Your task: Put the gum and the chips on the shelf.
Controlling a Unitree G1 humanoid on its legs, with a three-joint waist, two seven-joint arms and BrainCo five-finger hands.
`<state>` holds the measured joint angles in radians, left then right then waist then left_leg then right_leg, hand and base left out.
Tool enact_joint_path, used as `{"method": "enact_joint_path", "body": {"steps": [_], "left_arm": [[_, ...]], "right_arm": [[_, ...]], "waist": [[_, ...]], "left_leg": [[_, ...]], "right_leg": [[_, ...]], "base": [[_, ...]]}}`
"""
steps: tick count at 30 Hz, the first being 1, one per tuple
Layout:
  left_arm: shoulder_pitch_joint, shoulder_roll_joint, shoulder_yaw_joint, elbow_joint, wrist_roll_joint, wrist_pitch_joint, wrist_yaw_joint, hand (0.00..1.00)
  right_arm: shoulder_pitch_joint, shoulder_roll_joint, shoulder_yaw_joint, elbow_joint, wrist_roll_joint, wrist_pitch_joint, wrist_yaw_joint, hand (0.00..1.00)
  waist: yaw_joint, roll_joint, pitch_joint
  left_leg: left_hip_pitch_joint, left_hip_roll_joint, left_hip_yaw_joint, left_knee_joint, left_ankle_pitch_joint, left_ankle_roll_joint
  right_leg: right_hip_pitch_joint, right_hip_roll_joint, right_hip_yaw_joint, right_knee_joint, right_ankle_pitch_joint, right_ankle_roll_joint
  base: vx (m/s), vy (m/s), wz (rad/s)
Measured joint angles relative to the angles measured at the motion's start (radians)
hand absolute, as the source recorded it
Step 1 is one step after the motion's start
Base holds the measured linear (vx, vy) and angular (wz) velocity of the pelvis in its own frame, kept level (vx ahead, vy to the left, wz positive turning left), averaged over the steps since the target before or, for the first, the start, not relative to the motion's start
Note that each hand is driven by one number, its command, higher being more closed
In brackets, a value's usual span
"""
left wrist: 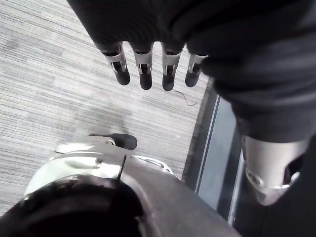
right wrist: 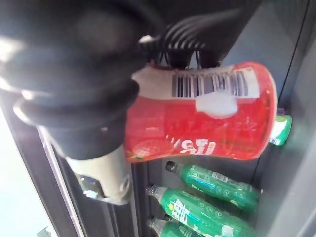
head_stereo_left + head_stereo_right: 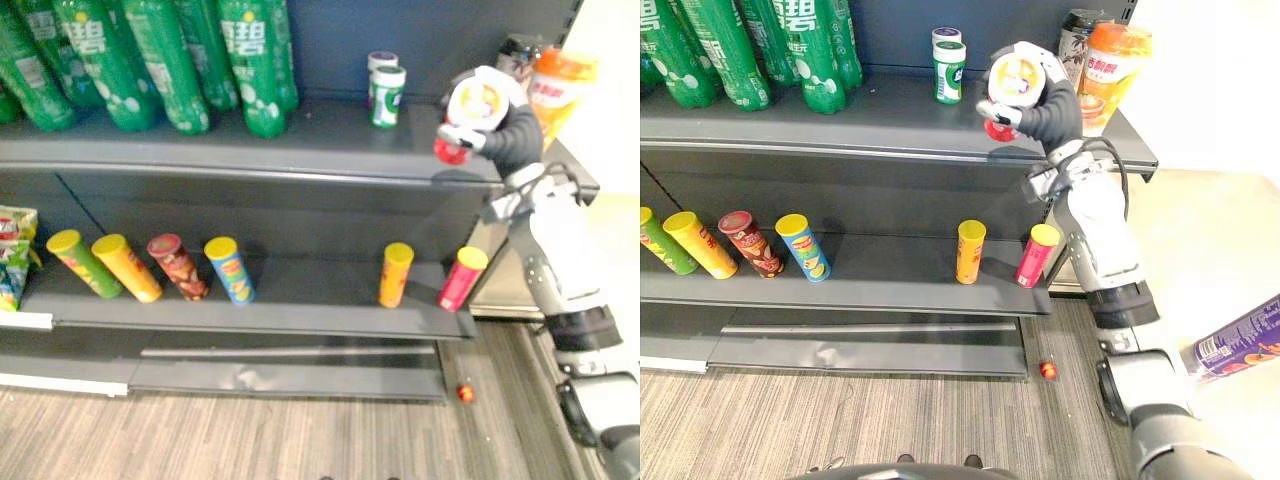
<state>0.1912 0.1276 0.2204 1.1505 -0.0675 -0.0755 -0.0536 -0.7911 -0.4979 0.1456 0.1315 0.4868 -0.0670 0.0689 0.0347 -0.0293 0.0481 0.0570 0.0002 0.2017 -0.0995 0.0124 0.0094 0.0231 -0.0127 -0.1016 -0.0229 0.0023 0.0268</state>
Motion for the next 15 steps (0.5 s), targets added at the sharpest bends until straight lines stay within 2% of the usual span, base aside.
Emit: {"method": "enact_joint_path", "body": {"steps": [5,8,15], "left_arm": [[-0.006,0.000,-0.001,0.000,-0.008,0.003,0.000,0.00],[-0.017,0.000,-0.001,0.000,-0.011,0.013,0.000,0.00],[-0.033,0.000,-0.008,0.000,-0.046,0.013,0.000,0.00]], "right_arm": [[-0.082,0.002,0.065,0.119,0.005,0.042,-0.003,1.00],[-0.118,0.005,0.065,0.192,0.004,0.050,-0.005,1.00],[-0.182,0.016,0.066,0.292,0.002,0.082,-0.019,1.00]], "waist": [[0.016,-0.001,0.000],[0.030,-0.001,0.000],[0.036,-0.001,0.000]], "left_leg": [[-0.003,0.005,0.000,0.000,0.003,-0.001],[-0.004,0.008,-0.005,-0.001,0.006,-0.005],[-0.016,0.016,-0.021,-0.001,0.015,-0.010]], "right_leg": [[0.001,0.005,0.000,-0.009,0.007,-0.006],[0.001,0.010,-0.004,-0.009,0.007,-0.006],[-0.003,0.017,-0.018,-0.015,0.009,-0.010]], "base": [[0.00,0.000,0.00],[0.00,-0.016,0.03],[0.00,-0.018,0.06]]}}
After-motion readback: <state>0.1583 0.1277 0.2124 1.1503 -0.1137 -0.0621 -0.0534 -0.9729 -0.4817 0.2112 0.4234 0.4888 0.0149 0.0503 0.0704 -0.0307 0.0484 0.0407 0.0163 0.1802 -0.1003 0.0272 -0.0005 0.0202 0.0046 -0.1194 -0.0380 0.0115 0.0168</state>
